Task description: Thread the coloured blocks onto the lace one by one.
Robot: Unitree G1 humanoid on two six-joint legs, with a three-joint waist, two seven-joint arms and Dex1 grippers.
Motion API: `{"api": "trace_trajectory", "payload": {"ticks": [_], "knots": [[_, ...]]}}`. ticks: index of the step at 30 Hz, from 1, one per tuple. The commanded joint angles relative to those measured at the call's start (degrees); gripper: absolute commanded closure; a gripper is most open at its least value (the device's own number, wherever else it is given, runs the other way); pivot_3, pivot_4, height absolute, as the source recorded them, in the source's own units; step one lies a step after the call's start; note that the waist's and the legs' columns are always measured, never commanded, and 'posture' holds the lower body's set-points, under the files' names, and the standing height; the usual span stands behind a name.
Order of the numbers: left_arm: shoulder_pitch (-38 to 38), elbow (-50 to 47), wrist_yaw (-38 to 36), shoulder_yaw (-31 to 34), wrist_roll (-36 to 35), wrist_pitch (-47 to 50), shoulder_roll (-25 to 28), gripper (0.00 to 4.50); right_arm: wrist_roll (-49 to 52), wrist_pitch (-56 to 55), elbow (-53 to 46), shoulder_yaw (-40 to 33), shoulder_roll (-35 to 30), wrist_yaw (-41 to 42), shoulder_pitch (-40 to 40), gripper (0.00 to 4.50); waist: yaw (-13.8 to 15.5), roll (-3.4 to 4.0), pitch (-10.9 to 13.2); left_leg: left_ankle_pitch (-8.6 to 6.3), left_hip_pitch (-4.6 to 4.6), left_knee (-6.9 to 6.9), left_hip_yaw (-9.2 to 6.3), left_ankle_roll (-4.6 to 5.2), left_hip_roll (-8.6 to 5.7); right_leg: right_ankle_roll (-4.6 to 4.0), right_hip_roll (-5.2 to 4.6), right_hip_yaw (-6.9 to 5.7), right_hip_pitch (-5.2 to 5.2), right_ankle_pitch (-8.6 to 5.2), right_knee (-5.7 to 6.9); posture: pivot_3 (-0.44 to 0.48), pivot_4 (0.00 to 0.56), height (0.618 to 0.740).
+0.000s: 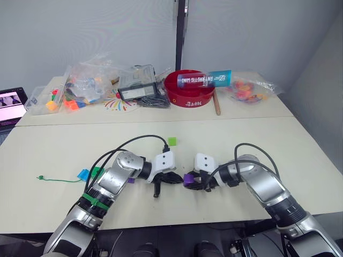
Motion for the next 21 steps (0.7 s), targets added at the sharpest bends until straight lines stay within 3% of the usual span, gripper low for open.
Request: {"api": "trace_trajectory", "payload": {"ticks": [1, 4, 11, 16, 21], "knots": [[-1.22, -1.28, -0.35, -1.33, 0.08, -0.69, -1.36, 4.48, -0.03, 0.43, -0.84, 1.24, 0.10, -0.19, 0.70, 3.30, 0.02, 0.00, 0.00, 0.00, 0.00, 0.00, 0.00, 0.00, -0.01, 0.00, 0.00, 0.00, 0.00, 0.00, 0.00, 0.000, 0.150, 0.740], [-0.67, -1.94, -0.88, -0.73, -0.35, -0.27, -1.04, 4.48, -0.05, 0.36, -0.78, 1.22, 0.04, -0.26, 0.72, 3.30, 0.03, 0.00, 0.00, 0.00, 0.00, 0.00, -0.01, 0.00, -0.01, 0.00, -0.01, 0.00, 0.01, 0.00, 0.00, 0.000, 0.150, 0.740], [0.84, -3.19, -1.40, 3.98, -1.92, -0.28, 3.34, 2.36, -0.01, -0.03, -0.65, 1.16, -0.29, -0.13, 1.10, 3.30, -0.11, 0.00, 0.00, 0.00, -0.01, -0.02, -0.01, 0.00, 0.01, 0.00, 0.00, 0.00, -0.03, 0.00, 0.01, 0.000, 0.150, 0.740], [3.70, -3.70, -2.37, 4.64, -2.58, -0.45, 6.95, 2.36, 0.04, -0.28, -0.42, 1.06, -0.33, -0.03, 1.02, 3.30, -0.12, 0.00, 0.00, 0.00, 0.01, -0.03, 0.00, 0.01, 0.01, 0.00, 0.00, 0.00, -0.04, 0.00, 0.00, 0.000, 0.150, 0.740], [4.12, -1.82, -0.77, 3.77, -1.46, -1.63, 6.07, 2.36, 0.09, -0.23, -0.47, 0.92, -0.40, 0.01, 0.90, 3.30, 0.06, 0.00, 0.00, 0.00, 0.00, 0.00, -0.02, 0.01, 0.00, 0.00, -0.01, -0.02, 0.00, 0.00, -0.01, 0.000, 0.150, 0.740]]}}
